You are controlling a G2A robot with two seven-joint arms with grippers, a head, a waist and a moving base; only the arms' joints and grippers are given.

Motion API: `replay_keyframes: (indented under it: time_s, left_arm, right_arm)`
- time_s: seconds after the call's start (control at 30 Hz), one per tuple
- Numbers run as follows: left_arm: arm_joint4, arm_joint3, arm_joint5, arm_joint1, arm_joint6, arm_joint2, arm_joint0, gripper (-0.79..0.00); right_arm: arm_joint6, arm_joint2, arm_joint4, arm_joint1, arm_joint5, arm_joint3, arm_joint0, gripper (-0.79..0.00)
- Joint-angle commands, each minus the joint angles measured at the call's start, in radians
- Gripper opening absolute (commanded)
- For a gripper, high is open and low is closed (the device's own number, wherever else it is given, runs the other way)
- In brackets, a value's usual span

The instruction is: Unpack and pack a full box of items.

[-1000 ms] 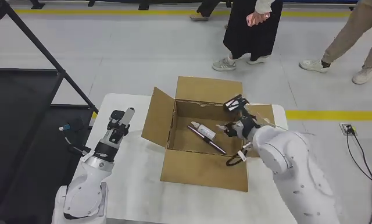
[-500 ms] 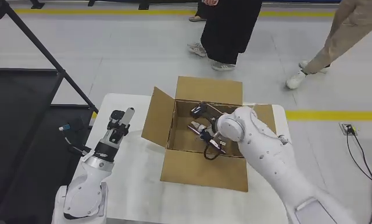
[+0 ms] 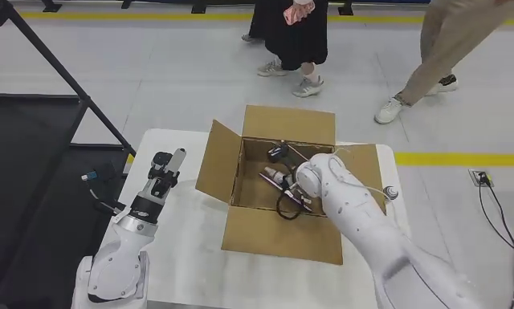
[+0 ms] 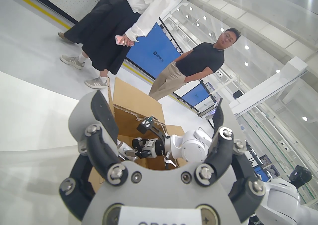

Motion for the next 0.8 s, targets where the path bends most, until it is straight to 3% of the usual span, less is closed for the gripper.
replay_keyframes:
  time_s: [0.0,0.67,0.73,0.77]
  left_arm:
    - [0.0,0.0,0.0,0.0,0.0,0.0,0.0,0.0]
    - [0.0,0.0,0.0,0.0,0.0,0.0,0.0,0.0]
    - [0.0,0.0,0.0,0.0,0.0,0.0,0.0,0.0]
    - [0.0,0.0,0.0,0.0,0.0,0.0,0.0,0.0]
  right_arm:
    - [-0.004,-0.002,0.006,-0.011,-0.009,0.03,0.007,-0.403]
    - [0.052,-0.006,0.021,-0.074,-0.053,0.177,0.05,-0.425]
    - [0.065,-0.007,0.021,-0.077,-0.057,0.184,0.051,-0.453]
    - [0.067,-0.006,0.023,-0.079,-0.059,0.187,0.052,-0.502]
